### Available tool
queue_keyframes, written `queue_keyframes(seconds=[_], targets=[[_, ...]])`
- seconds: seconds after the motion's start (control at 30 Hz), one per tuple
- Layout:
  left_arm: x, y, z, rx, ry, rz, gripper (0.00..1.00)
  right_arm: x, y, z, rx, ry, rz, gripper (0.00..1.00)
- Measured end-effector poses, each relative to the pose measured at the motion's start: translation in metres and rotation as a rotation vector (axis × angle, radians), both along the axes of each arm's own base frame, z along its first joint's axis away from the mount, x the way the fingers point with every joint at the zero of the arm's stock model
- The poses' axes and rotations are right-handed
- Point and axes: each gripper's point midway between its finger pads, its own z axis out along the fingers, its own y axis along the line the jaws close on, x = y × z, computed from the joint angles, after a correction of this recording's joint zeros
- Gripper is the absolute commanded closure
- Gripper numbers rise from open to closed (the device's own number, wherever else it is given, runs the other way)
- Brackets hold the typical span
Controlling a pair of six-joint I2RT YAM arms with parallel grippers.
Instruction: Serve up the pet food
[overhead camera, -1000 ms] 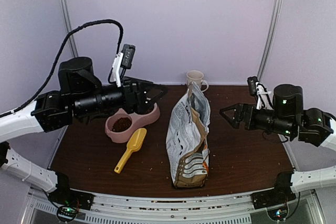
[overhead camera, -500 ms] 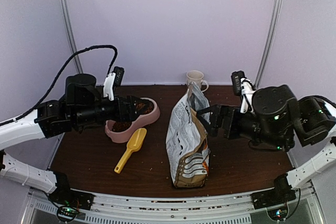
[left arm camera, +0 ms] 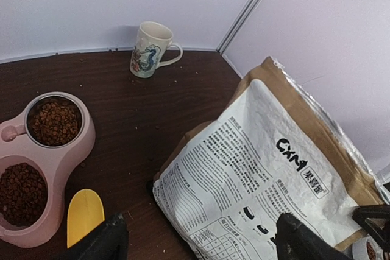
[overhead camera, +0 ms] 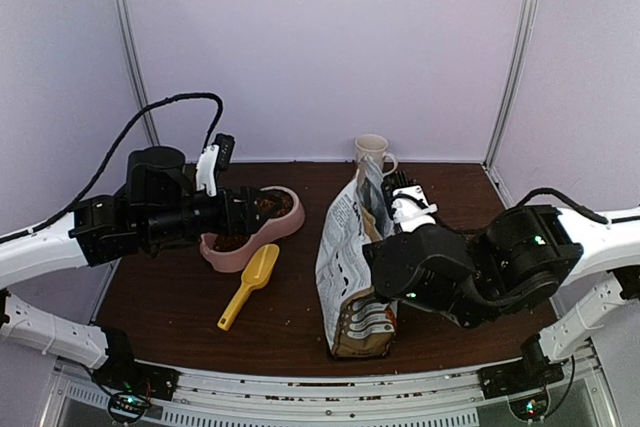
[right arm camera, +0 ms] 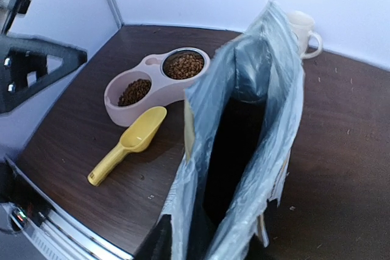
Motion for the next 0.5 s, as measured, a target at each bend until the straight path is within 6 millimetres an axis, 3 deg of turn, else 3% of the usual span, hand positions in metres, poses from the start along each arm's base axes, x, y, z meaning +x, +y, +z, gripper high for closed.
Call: queue_keyframes(seconds=[0.07, 0.27, 0.5], targets=[[0.002, 0.003, -0.002, 0.002, 0.001, 0.009, 0.12, 0.000, 0.003, 0.000, -0.032, -0.018, 0.026, 1.00], [0.004, 0.008, 0.009, -0.002, -0.065, -0.023, 0.10, 0.002, 0.009, 0.003, -0.078, -0.028, 0.235, 1.00], [-0.004, -0.001, 0.020, 0.016, -0.158, -0.156, 0.09, -0.011, -0.021, 0.020, -0.035, 0.015, 0.619, 1.00]])
